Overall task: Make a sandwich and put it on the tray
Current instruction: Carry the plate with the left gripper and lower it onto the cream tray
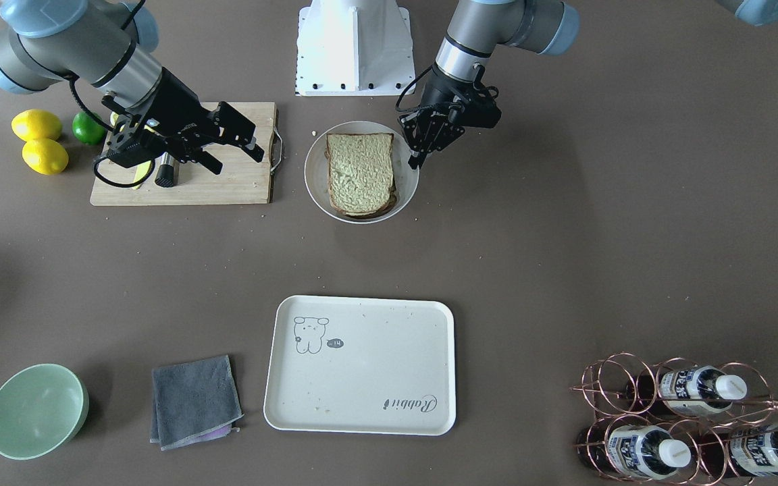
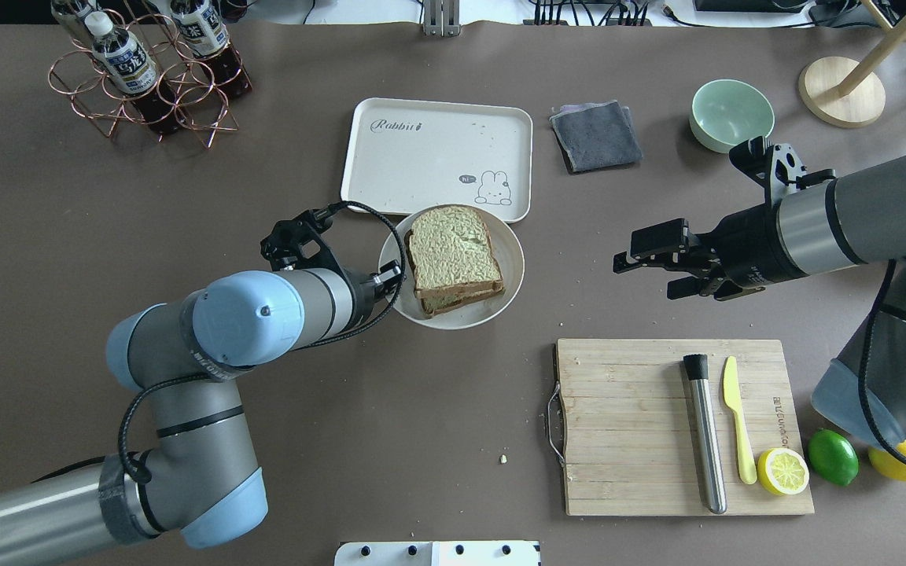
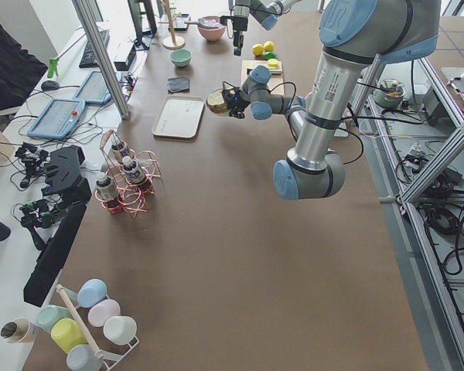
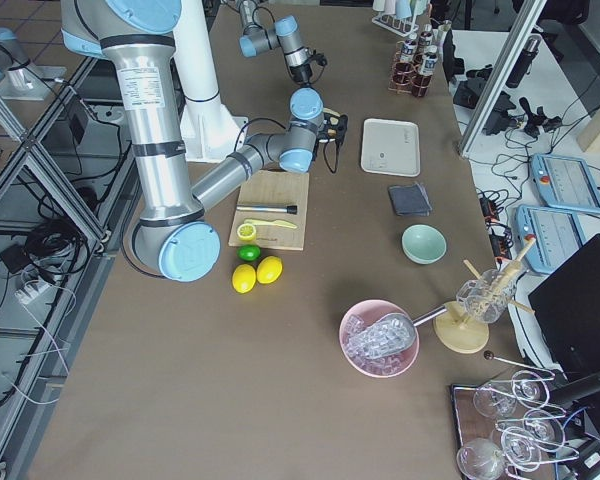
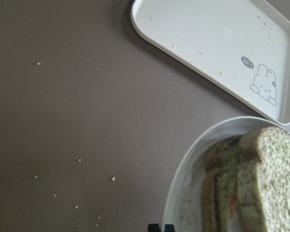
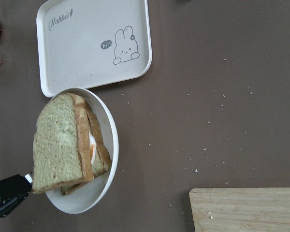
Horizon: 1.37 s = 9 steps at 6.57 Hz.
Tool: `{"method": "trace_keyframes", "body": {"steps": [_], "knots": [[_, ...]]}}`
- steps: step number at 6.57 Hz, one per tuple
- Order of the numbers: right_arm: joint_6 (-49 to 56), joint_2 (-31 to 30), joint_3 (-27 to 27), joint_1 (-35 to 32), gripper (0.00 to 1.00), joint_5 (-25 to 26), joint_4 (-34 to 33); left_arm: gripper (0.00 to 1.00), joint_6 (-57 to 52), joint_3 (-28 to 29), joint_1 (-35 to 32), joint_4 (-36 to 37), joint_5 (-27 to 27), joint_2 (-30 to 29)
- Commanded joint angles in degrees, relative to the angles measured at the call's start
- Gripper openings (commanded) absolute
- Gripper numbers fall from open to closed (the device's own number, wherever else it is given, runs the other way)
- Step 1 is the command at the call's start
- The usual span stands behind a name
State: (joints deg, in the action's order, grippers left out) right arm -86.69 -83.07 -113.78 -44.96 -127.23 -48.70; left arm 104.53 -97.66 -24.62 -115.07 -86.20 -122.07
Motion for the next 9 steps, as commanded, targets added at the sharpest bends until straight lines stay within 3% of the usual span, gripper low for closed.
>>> {"method": "trace_keyframes", "body": {"steps": [1,3,4,5,9], "knots": [[0.12,-1.74,-0.30,-1.61,1.00,-0.66,0.01,0.00,4.27,12.60,-6.54,-0.24,-0.11,-9.36],[0.47,-1.57,0.31,-2.23,1.00,-0.74,-0.08,0.00,2.88,25.00,-12.35,-3.12,-3.17,-15.54],[0.47,-1.57,0.31,-2.23,1.00,-0.66,-0.08,0.00,0.26,31.50,-14.03,-7.84,-3.97,-17.39],[0.39,-1.57,0.31,-2.32,1.00,-0.57,-0.08,0.00,-1.51,33.48,-14.22,-9.89,-4.50,-17.50],[0.47,-1.13,1.19,-3.29,1.00,-0.48,-0.25,0.00,-1.70,32.62,-11.77,-10.00,-5.21,-17.67]]}}
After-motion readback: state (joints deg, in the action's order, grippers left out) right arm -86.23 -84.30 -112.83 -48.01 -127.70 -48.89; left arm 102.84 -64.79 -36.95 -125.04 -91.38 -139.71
